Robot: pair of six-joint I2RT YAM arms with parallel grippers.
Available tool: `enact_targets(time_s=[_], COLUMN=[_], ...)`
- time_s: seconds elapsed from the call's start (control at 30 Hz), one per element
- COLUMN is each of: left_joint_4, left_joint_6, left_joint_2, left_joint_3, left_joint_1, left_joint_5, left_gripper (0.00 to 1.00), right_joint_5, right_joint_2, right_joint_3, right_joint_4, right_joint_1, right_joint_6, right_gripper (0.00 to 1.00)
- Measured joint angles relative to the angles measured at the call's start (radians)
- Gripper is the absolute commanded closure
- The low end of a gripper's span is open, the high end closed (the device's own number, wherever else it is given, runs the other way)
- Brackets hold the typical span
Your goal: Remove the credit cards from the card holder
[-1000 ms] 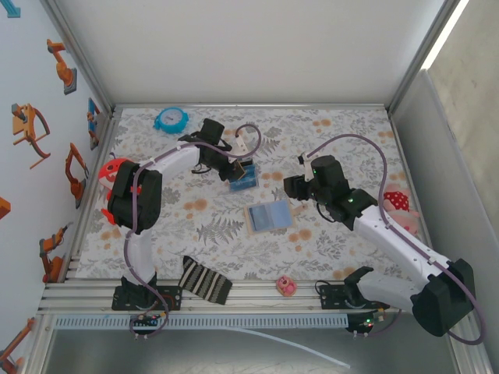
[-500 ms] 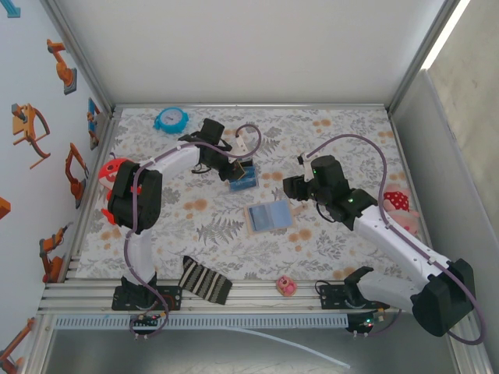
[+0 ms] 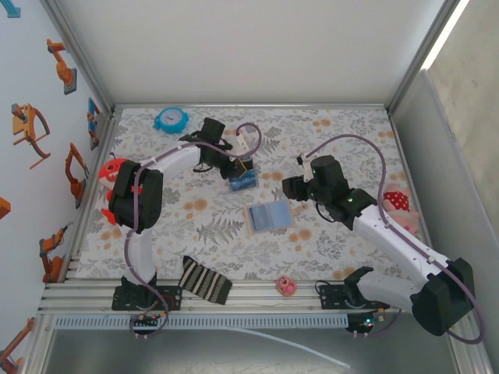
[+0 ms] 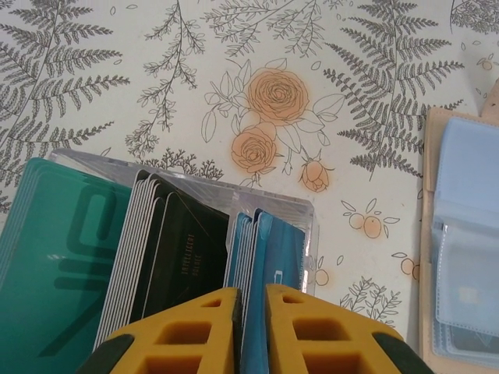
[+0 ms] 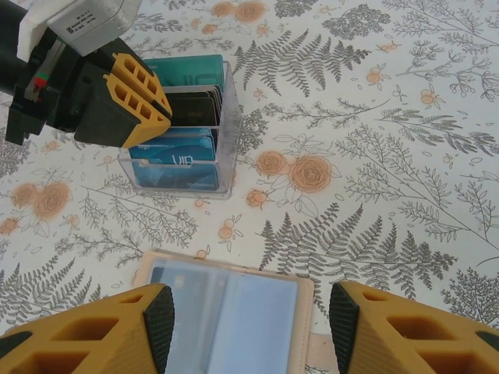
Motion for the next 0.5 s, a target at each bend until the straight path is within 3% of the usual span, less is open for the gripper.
enact_targets(time_s=[0.17, 0.23, 0.33, 0.37, 0.43, 0.5], left_joint_4=[0.016, 0.023, 0.042, 0.057, 0.101, 0.148], left_joint_6=[-0.004, -0.011, -0.037, -0.047, -0.071, -0.108], left_joint_2=[-0.003, -0.017, -0.071, -0.103, -0.183, -0.269], left_joint_3=[-0.007, -0.025, -0.078, -0.105, -0.168, -0.232], left_joint_1=[0.000, 0.000, 0.000, 0.000, 0.000, 0.000], left_joint_5=[-0.011, -0.016, -0.021, -0.024, -0.037, -0.053], left_gripper=[0.78, 0.63, 0.60, 0.57, 0.37, 0.33], right_joint_5=[-0.007, -0.007, -0.008, -0.007, -0.005, 0.003], right_joint_2=[0.002, 0.006, 0.022, 0.030, 0.046, 0.060], right_joint_3=[0.000, 0.000, 0.000, -0.001, -0.001, -0.001], right_joint_4=[0.000, 0.000, 0.000, 0.000, -0.004, -0.016], right_joint_1=[0.000, 0.000, 0.001, 0.003, 0.018, 0.042], right_joint_6=[0.003, 0.010, 0.023, 0.027, 0.039, 0.046], right_gripper=[0.45, 0.46, 0.48, 0.48, 0.49, 0.49])
